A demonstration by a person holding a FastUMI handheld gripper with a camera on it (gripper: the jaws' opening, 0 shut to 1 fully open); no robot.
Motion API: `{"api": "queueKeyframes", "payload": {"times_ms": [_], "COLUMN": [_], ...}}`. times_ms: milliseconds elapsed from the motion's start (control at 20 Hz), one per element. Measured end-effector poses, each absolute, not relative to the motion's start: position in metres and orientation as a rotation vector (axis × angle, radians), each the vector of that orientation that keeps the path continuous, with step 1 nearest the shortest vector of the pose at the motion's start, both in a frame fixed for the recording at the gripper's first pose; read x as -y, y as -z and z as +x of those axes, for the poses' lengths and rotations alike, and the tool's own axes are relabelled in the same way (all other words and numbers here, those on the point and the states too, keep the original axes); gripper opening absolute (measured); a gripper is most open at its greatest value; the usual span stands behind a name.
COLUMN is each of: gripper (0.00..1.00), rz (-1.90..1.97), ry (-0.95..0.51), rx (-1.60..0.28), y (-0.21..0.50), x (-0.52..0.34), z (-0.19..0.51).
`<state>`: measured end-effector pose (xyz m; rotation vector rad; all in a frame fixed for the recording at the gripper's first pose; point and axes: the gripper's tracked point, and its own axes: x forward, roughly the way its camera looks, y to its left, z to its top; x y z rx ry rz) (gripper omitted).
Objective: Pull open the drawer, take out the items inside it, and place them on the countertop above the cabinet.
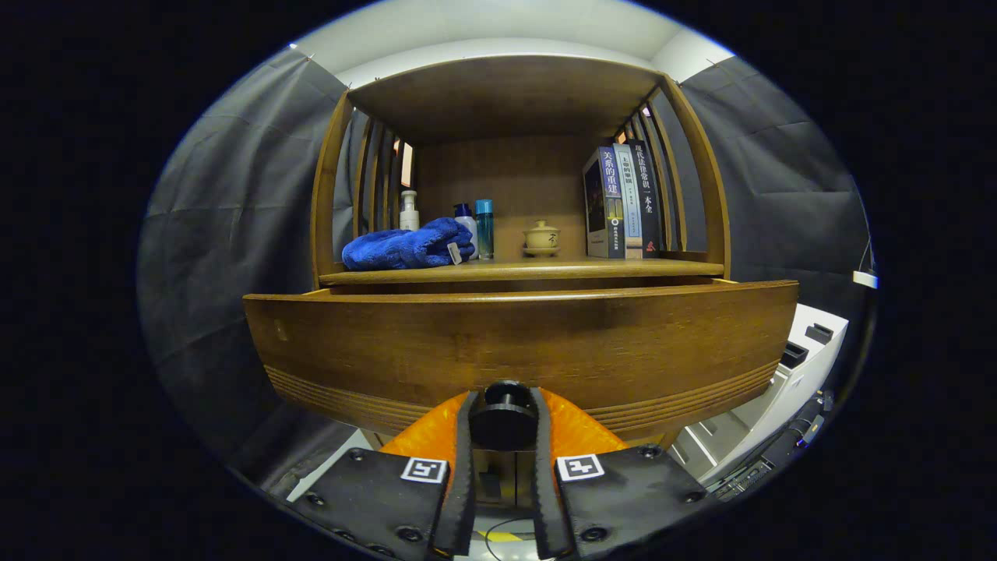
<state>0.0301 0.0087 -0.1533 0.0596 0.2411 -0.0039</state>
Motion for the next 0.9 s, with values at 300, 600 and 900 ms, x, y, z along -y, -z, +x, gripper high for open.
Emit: {"api": "queueKeyframes", "payload": {"times_ms": [300,600,900], "gripper": [0.38,0.38,0.37], "rz": [0.069,0.102,0.087], "ry": [-0.006,-0.012,-0.015], "rx": [-0.255,-0.279,-0.312], "y": [0.15,0.151,0.156], "x": [-0.011,-0.012,-0.012], "z": [-0.001,-0.025,-0.033]}}
